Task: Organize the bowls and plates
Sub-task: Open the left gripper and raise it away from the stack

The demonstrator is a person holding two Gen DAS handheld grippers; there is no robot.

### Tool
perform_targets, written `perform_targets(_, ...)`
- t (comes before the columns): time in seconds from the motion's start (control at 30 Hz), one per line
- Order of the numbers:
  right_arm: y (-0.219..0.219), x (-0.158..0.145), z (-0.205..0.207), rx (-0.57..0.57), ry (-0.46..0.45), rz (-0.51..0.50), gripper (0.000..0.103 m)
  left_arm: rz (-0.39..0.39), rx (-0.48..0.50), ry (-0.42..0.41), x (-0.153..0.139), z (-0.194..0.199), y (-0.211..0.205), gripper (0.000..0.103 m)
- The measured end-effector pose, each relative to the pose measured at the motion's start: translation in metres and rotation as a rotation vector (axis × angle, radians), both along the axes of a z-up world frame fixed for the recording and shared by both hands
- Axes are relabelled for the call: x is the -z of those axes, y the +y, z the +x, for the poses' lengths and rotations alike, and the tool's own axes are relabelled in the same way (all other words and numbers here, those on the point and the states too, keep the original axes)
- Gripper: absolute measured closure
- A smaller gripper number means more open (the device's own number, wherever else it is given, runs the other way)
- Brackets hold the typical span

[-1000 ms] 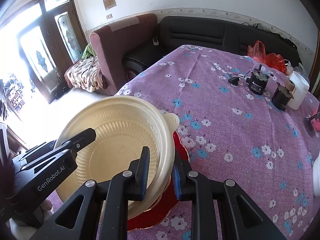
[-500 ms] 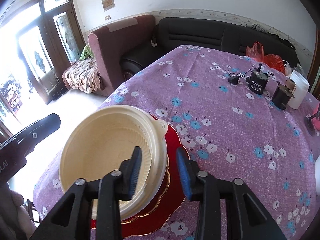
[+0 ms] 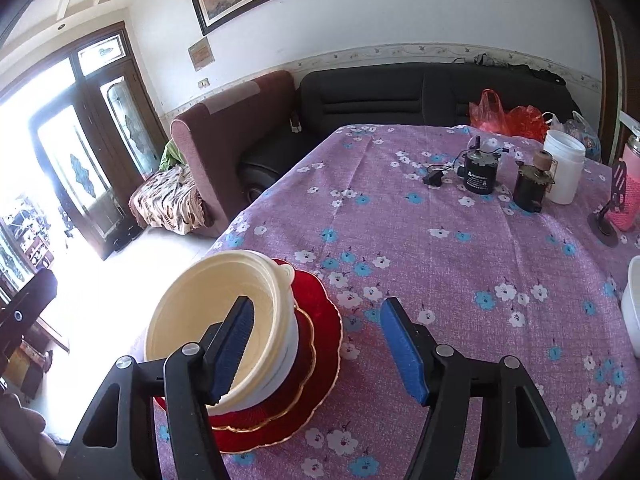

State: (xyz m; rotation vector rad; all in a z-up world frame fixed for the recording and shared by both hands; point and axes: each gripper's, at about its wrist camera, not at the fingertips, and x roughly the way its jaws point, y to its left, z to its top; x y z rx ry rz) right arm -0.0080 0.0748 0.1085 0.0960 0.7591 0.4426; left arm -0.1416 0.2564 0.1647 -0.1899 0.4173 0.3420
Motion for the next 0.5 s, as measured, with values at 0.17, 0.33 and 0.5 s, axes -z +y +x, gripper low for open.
perform_targets(0.17, -0.025, -0.002, -0.022, 0.031, -0.042, -0.019, 0.026, 0.101, 0.0, -0.041, -0.006, -0.015, -0.027, 0.0)
perform_targets(0.33, -0.051, 0.001, -0.042, 0.063, -0.074, -0.042, 0.022, 0.106, 0.073, 0.027, 0.006, -0.009, -0.056, 0.0)
perform_targets(0.5, -0.079, 0.006, -0.056, 0.089, -0.081, -0.076, 0.022, 0.131, 0.141, 0.082, 0.017, -0.002, -0.09, 0.0)
